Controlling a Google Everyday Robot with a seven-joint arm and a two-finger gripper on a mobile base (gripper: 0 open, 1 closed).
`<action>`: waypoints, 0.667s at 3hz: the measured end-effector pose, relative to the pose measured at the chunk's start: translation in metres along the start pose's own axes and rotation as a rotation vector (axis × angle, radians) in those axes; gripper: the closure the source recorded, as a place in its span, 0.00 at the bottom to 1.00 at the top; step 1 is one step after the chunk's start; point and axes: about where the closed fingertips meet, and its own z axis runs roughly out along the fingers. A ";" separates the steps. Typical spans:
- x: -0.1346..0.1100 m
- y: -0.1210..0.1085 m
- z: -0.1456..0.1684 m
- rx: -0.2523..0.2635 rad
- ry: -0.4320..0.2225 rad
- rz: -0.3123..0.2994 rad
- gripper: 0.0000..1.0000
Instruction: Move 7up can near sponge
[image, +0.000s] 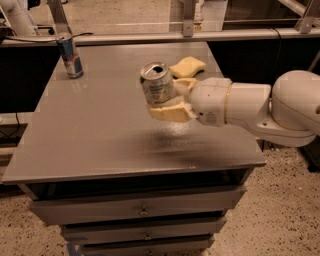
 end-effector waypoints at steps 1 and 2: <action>0.016 -0.061 -0.026 0.106 0.030 0.000 1.00; 0.039 -0.118 -0.045 0.210 0.022 0.022 1.00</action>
Offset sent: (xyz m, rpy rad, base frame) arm 0.1453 -0.1702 -0.0237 0.0453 -0.0360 -0.3557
